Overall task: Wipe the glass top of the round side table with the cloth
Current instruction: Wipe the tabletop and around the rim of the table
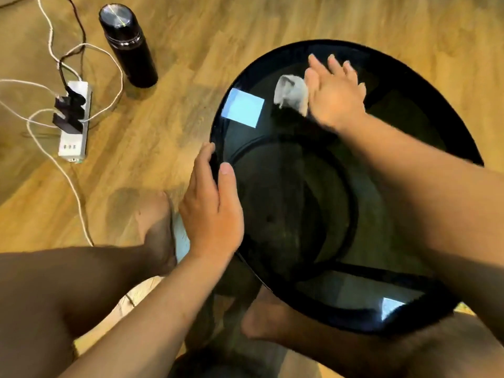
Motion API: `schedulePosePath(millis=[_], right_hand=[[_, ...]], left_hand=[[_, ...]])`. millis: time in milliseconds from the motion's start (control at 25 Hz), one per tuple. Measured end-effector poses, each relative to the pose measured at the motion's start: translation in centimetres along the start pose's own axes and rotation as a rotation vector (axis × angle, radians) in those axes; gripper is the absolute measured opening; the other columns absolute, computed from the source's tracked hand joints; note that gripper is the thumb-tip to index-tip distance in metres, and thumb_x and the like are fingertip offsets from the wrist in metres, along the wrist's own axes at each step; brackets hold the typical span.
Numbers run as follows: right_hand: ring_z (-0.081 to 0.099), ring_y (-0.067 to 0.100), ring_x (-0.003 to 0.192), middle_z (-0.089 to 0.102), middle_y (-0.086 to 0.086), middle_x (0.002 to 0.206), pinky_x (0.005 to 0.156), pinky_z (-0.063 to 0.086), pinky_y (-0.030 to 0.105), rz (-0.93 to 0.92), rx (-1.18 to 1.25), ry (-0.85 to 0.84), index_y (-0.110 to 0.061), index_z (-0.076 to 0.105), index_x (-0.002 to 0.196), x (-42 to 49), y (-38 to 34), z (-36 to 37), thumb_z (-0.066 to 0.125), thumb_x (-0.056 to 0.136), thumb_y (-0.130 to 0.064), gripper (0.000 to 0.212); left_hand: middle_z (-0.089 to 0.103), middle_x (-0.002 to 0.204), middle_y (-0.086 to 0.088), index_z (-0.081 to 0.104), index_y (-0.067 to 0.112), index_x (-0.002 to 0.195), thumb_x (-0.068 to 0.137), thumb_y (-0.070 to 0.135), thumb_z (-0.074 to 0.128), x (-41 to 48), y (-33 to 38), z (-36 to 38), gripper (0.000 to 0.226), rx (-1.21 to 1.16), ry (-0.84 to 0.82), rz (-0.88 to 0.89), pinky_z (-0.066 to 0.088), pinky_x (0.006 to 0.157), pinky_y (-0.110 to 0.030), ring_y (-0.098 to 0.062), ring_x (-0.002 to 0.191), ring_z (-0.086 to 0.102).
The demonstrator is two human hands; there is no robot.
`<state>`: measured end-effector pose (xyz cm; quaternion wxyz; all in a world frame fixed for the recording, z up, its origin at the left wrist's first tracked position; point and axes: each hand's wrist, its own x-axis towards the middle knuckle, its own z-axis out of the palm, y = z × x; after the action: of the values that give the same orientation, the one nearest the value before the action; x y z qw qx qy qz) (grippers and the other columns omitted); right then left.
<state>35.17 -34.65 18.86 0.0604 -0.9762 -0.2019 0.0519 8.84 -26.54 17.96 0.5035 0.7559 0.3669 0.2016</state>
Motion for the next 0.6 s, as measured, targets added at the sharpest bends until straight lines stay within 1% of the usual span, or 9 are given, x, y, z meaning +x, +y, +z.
schedulePosePath(millis=[120, 160, 240, 320, 360, 440, 480, 520, 600], right_hand=[[0.006, 0.039, 0.150, 0.017, 0.014, 0.163, 0.118, 0.011, 0.059, 0.038, 0.027, 0.115, -0.028, 0.024, 0.152, 7.4, -2.1, -1.0, 0.023, 0.099, -0.043, 0.055], [0.011, 0.041, 0.148, 0.022, 0.018, 0.160, 0.116, 0.014, 0.057, 0.045, 0.026, 0.162, -0.025, 0.027, 0.150, 8.5, -3.1, -1.2, 0.023, 0.098, -0.047, 0.057], [0.031, 0.040, 0.136, 0.039, 0.020, 0.146, 0.105, 0.027, 0.052, 0.084, 0.021, 0.257, -0.018, 0.038, 0.140, 8.9, -4.2, -1.2, 0.023, 0.095, -0.053, 0.059], [0.042, 0.039, 0.124, 0.050, 0.018, 0.135, 0.095, 0.032, 0.048, 0.132, -0.012, 0.269, -0.016, 0.047, 0.131, 6.2, -3.5, -1.1, 0.020, 0.095, -0.054, 0.059], [0.045, 0.039, 0.119, 0.054, 0.019, 0.130, 0.092, 0.033, 0.048, 0.084, -0.065, 0.253, -0.016, 0.052, 0.125, 3.7, -2.7, -1.0, 0.019, 0.096, -0.055, 0.058], [0.048, 0.038, 0.109, 0.058, 0.015, 0.116, 0.086, 0.034, 0.048, -0.126, -0.143, 0.275, -0.016, 0.056, 0.110, -2.3, -0.4, -1.1, 0.023, 0.097, -0.057, 0.054], [0.048, 0.037, 0.105, 0.058, 0.013, 0.111, 0.084, 0.036, 0.048, -0.221, -0.163, 0.276, -0.017, 0.055, 0.106, -4.8, 0.7, -1.4, 0.028, 0.095, -0.060, 0.052], [0.049, 0.037, 0.102, 0.058, 0.011, 0.109, 0.082, 0.037, 0.048, -0.298, -0.181, 0.256, -0.017, 0.054, 0.106, -6.7, 1.8, -1.9, 0.034, 0.093, -0.062, 0.051], [0.051, 0.035, 0.102, 0.058, 0.010, 0.112, 0.083, 0.039, 0.047, -0.418, -0.268, 0.203, -0.018, 0.052, 0.110, -9.2, 3.9, -3.2, 0.042, 0.087, -0.061, 0.049]], left_hand=[[0.048, 0.148, 0.002, 0.041, 0.021, 0.143, 0.099, 0.034, 0.032, 0.0, -0.3, 0.3, 0.047, 0.007, 0.022, 0.014, 0.032, 0.107, -0.027, -0.012, 0.134, 0.043], [0.050, 0.146, 0.003, 0.042, 0.021, 0.142, 0.099, 0.034, 0.032, 0.2, -0.3, 0.2, 0.046, 0.011, 0.029, 0.020, 0.033, 0.106, -0.027, -0.012, 0.132, 0.045], [0.056, 0.140, 0.004, 0.044, 0.025, 0.140, 0.099, 0.037, 0.031, 0.6, -0.2, 0.0, 0.045, 0.009, 0.028, 0.009, 0.037, 0.101, -0.028, -0.013, 0.126, 0.050], [0.066, 0.123, 0.004, 0.046, 0.029, 0.136, 0.098, 0.041, 0.029, 1.2, -0.2, -0.6, 0.043, -0.015, 0.011, -0.008, 0.043, 0.090, -0.030, -0.016, 0.111, 0.060], [0.069, 0.112, 0.010, 0.047, 0.030, 0.134, 0.099, 0.043, 0.029, 1.4, -0.1, -1.0, 0.041, -0.042, 0.004, -0.016, 0.044, 0.083, -0.027, -0.012, 0.101, 0.063], [0.065, 0.091, 0.033, 0.048, 0.031, 0.131, 0.101, 0.042, 0.030, 1.8, 0.3, -1.6, 0.037, -0.087, -0.011, -0.031, 0.039, 0.073, -0.011, 0.015, 0.087, 0.058], [0.059, 0.081, 0.040, 0.049, 0.031, 0.132, 0.101, 0.042, 0.031, 2.0, 0.5, -1.7, 0.037, -0.099, -0.015, -0.050, 0.035, 0.070, -0.007, 0.027, 0.081, 0.050], [0.054, 0.074, 0.040, 0.048, 0.032, 0.132, 0.102, 0.042, 0.031, 2.1, 0.6, -1.8, 0.037, -0.110, -0.021, -0.075, 0.032, 0.069, -0.008, 0.032, 0.076, 0.045], [0.051, 0.072, 0.040, 0.048, 0.031, 0.133, 0.101, 0.043, 0.031, 1.8, 0.9, -1.9, 0.038, -0.122, -0.031, -0.095, 0.031, 0.070, -0.012, 0.035, 0.073, 0.042]])
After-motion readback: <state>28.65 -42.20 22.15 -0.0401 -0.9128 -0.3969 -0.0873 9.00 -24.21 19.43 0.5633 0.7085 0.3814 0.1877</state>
